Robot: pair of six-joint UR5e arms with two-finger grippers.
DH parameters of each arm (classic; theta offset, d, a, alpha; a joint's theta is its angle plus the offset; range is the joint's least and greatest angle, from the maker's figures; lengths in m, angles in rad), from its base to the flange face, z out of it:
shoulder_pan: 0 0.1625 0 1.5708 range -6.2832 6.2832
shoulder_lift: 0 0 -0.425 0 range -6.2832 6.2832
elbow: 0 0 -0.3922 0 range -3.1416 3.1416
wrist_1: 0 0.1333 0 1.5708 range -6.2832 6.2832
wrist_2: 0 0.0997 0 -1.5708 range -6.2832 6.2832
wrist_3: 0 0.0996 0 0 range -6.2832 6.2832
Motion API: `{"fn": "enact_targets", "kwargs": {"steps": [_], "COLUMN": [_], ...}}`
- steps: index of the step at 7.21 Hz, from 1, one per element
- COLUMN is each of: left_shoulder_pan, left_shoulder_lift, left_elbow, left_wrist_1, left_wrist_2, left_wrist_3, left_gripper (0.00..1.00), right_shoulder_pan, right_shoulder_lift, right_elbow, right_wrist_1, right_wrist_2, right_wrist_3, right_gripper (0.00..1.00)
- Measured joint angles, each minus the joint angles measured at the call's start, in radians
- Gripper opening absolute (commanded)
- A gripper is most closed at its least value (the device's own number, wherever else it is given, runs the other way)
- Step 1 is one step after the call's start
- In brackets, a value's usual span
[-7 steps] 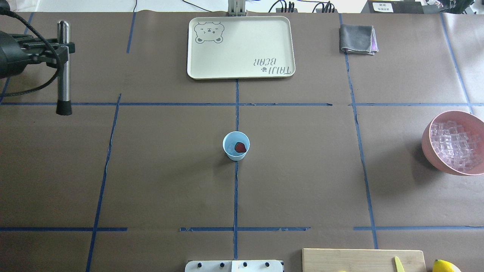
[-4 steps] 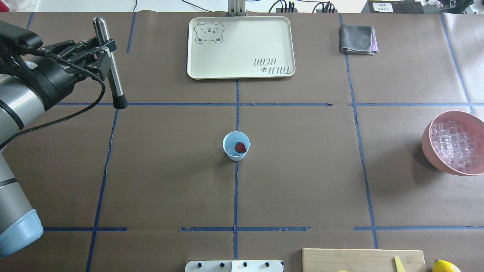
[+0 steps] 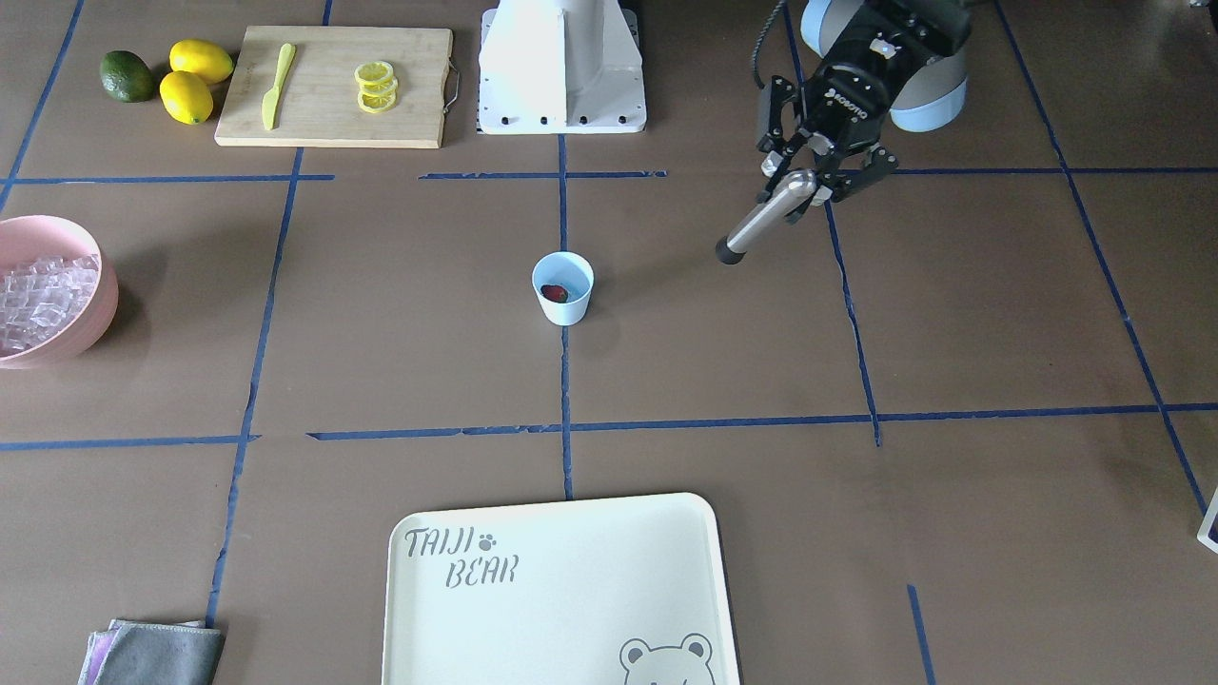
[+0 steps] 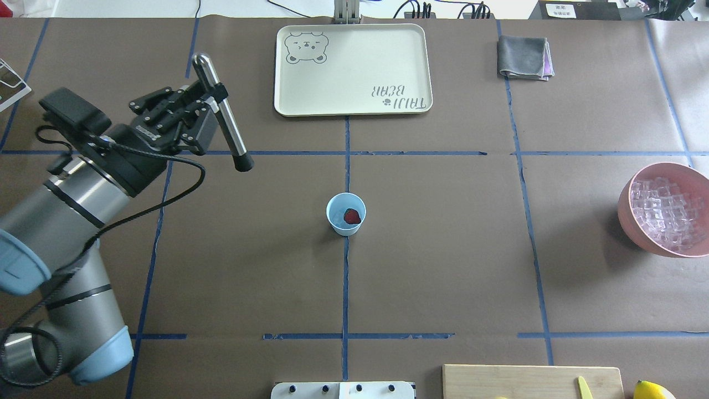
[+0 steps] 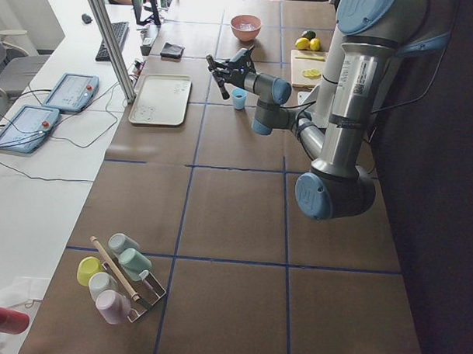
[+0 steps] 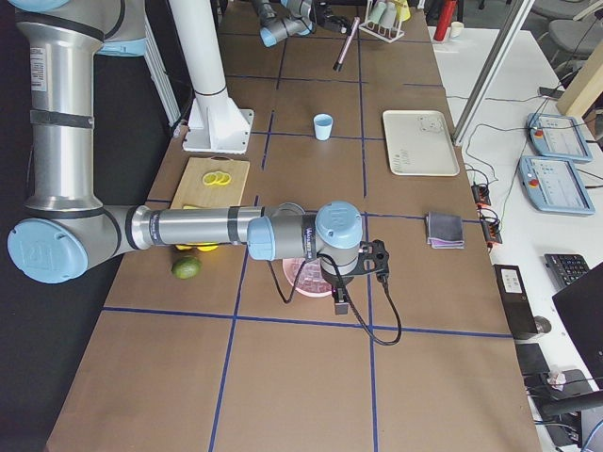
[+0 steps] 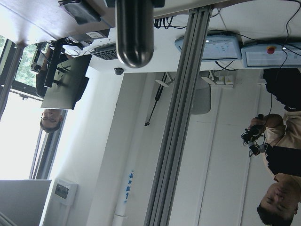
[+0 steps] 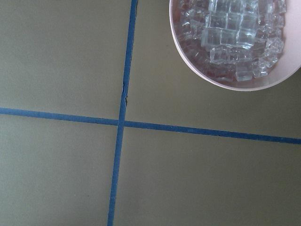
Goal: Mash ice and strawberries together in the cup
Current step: 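Lower the rod with the left gripper into the cup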
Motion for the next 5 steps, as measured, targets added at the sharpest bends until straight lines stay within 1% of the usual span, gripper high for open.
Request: {"fn": "enact_targets", "kwargs": {"steps": [1,2,4,5], "left_shoulder_pan": [0.044,0.072,0.128,0.179], "left_shoulder_lift": [-0.057,-0.084,-0.102,-0.112], "left_elbow": [0.059,0.087,0.103,0.112], "left_wrist_1": [-0.055,-0.086,-0.103,-0.105], "left_wrist_2": [0.054,0.107,0.199,0.258], "left_wrist_3": [0.050,0.107,0.250,0.306], "left_gripper": [0.00,0.00,0.00,0.00], "right_shoulder_pan": [-0.004,-0.006,-0.015,-0.019], "right_shoulder_lift": [0.000,0.000,0.000,0.000], "right_elbow": [0.000,-0.001,-0.003,-0.004], "right_wrist_1": [0.000,0.000,0.000,-0.001], "right_wrist_2": [-0.002,-0.003,-0.006,-0.006], "right_wrist_3": [-0.001,-0.001,-0.003,-0.002], "right_gripper": [1.00,1.00,1.00,1.00]}}
